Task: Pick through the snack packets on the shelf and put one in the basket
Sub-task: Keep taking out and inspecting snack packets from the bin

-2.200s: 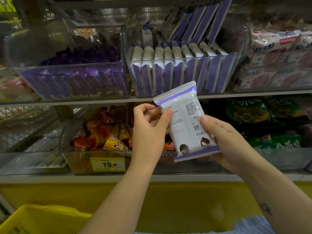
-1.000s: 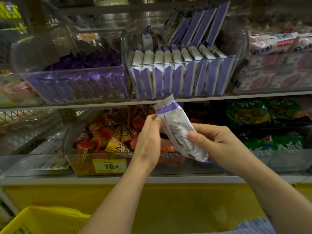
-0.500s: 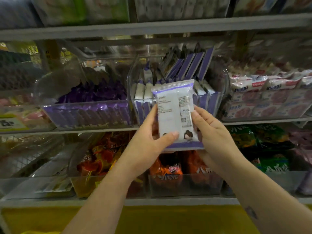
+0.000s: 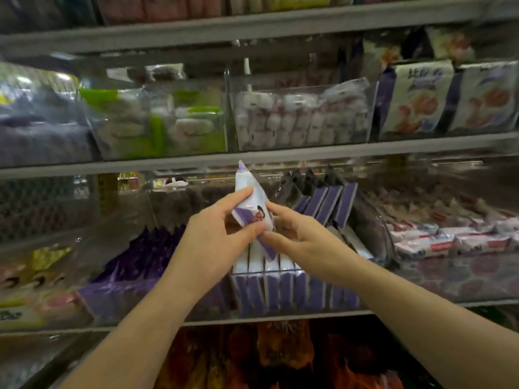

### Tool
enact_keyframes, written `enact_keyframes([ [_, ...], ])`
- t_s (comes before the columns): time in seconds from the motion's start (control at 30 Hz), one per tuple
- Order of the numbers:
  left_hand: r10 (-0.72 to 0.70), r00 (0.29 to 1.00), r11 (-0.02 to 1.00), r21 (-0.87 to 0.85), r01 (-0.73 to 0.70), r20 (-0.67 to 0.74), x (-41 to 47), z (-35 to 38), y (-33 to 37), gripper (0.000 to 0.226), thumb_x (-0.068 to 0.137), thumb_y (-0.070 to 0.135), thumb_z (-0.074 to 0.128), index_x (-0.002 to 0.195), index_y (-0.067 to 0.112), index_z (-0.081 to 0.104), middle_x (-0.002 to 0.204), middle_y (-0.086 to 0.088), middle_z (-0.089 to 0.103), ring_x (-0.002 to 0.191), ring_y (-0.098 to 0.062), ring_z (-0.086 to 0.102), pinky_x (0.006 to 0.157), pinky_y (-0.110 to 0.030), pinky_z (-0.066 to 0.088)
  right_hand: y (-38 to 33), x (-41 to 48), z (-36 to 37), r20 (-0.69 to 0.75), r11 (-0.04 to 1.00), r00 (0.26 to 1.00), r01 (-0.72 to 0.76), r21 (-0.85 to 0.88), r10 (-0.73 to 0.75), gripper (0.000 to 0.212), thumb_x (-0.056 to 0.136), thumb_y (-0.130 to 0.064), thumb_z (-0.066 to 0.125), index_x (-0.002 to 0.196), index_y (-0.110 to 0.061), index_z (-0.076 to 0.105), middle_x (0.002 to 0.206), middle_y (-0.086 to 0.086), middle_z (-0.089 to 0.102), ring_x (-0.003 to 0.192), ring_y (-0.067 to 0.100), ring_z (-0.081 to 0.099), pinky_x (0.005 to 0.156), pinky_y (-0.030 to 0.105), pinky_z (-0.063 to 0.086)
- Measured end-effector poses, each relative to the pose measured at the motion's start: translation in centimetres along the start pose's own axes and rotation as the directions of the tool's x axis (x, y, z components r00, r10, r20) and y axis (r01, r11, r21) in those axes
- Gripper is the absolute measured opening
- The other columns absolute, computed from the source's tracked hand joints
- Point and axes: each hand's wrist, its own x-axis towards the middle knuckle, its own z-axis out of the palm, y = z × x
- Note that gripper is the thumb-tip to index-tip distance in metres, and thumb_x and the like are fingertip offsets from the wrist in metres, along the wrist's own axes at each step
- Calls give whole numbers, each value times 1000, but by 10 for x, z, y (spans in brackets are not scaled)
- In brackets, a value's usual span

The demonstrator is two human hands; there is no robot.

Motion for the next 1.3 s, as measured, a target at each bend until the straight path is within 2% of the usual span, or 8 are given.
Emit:
enact_keyframes([
  [0.17,109,993,945,314,-91,-39,27,-7,-16,55,87,26,71,139,27,53,110,7,70,91,6,57,74,7,35,10,49,-18,135,974,991,50,-219,-21,51,88,-26,68,136,-21,54,126,-7,66,115,0,59,102,24,46],
  [0.33,85,996,866,495,-79,10,45,-10,-30,53,92,36,63,142,39,46,100,5,74,89,-14,68,79,-32,55,30,100,-25,162,698,987,131,-704,-22,38,83,-28,64,121,-29,62,118,2,67,107,24,62,87,33,52],
  [0.4,85,996,825,559,-76,9,50,-7,-35,51,93,42,59,142,44,43,99,9,73,90,-15,67,72,-30,52,38,116,-18,166,631,986,138,-764,-14,43,84,-37,64,125,-33,56,130,2,60,114,27,57,90,35,50],
  [0.57,40,998,750,658,-61,47,61,1,-48,48,95,52,49,141,49,37,77,9,62,86,-19,67,72,-32,51,57,136,-9,256,572,966,197,-796,24,48,90,-56,51,134,-35,50,139,1,55,122,28,53,98,42,46],
  [0.87,-32,990,790,610,-61,140,112,16,-56,42,92,44,59,133,41,52,125,0,64,113,-25,60,90,-38,51,64,126,-22,164,399,958,249,-882,-235,20,94,-40,53,99,-26,66,107,3,68,99,27,60,81,31,33],
  [1.03,-132,958,800,598,-50,256,148,40,-58,16,93,31,61,108,26,66,101,1,65,93,-19,61,77,-29,49,63,121,-25,150,437,973,213,-874,-174,23,96,-40,50,100,-24,66,104,3,69,95,24,63,79,32,49],
  [1.13,-104,945,837,541,-85,310,155,41,-66,19,94,26,61,111,21,66,97,3,64,89,-15,58,69,-22,42,64,120,-26,159,420,975,211,-882,-157,26,98,-41,47,101,-23,66,103,2,69,93,23,64,80,33,51],
  [1.3,-157,897,769,621,-152,414,163,45,-69,50,89,31,67,137,26,53,132,-3,59,115,-23,57,95,-32,46,63,123,-26,160,368,978,199,-908,-134,30,99,-41,44,104,-22,66,105,4,69,96,25,64,74,30,39],
])
